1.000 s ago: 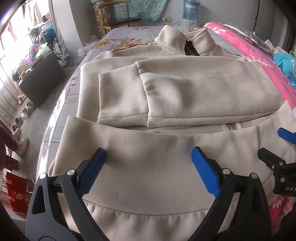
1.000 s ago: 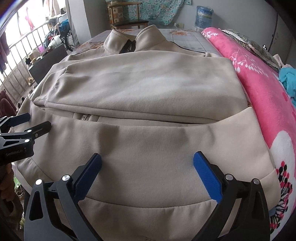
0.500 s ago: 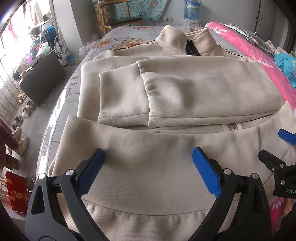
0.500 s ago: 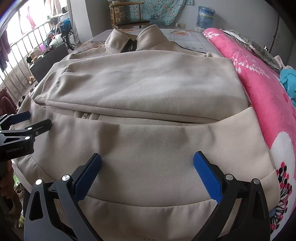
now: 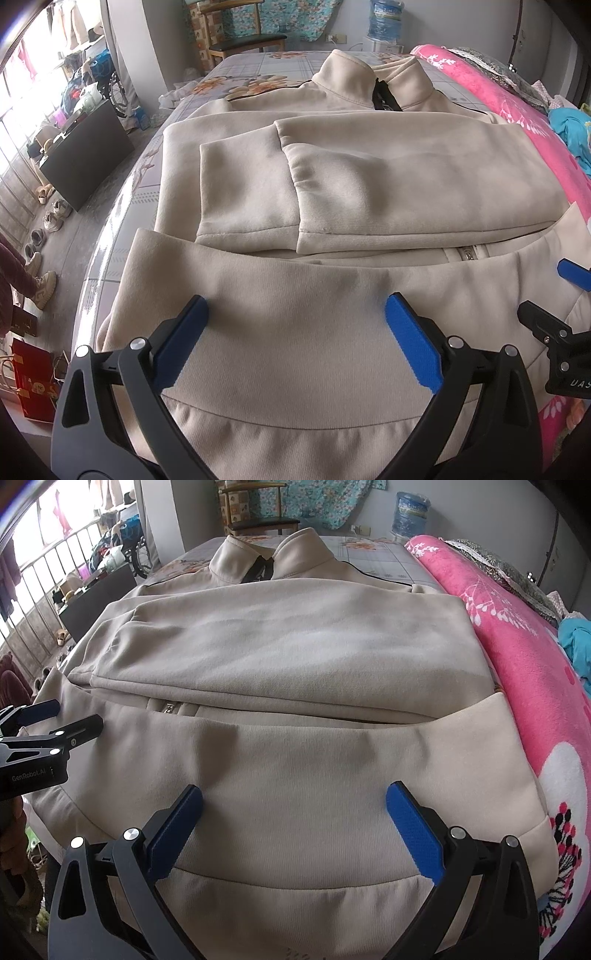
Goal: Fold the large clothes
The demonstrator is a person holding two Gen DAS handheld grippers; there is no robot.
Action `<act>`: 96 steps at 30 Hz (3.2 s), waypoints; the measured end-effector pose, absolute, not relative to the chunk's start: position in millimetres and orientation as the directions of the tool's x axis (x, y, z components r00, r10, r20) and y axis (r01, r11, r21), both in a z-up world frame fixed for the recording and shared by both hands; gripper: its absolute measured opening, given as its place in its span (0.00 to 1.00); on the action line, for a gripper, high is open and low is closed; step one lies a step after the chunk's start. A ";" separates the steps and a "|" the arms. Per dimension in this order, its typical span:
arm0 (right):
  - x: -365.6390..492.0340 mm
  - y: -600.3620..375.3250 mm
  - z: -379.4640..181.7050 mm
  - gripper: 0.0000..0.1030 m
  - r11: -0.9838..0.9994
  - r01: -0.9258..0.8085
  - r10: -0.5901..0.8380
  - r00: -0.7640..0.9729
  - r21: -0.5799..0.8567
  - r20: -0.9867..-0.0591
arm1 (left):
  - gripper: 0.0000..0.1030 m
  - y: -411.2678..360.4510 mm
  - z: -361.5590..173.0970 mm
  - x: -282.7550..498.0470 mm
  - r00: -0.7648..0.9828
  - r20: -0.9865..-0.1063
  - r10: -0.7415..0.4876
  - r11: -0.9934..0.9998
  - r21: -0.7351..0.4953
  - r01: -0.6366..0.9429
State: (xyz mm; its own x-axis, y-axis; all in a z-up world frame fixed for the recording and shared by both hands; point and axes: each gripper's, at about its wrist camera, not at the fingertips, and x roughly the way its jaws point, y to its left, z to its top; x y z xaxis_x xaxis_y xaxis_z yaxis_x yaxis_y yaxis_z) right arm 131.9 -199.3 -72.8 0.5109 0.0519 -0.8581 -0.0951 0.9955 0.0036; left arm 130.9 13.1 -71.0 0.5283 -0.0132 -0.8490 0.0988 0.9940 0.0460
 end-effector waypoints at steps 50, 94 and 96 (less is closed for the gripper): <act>471.0 -231.6 -34.5 0.36 0.955 -0.162 0.292 0.348 0.250 -0.891 | 0.26 -27.0 -44.9 442.2 0.405 -0.852 -0.332 0.942 -0.279 0.186; 307.1 -189.8 -33.2 0.23 0.858 -0.453 0.390 0.265 0.244 -0.882 | 0.26 -31.2 -42.0 319.0 0.386 -0.843 -0.375 0.885 -0.201 0.420; 301.4 -211.4 -18.8 0.31 0.873 -0.414 0.401 0.307 0.258 -0.863 | 0.26 -32.7 -50.4 318.5 0.397 -0.840 -0.371 0.884 -0.188 0.429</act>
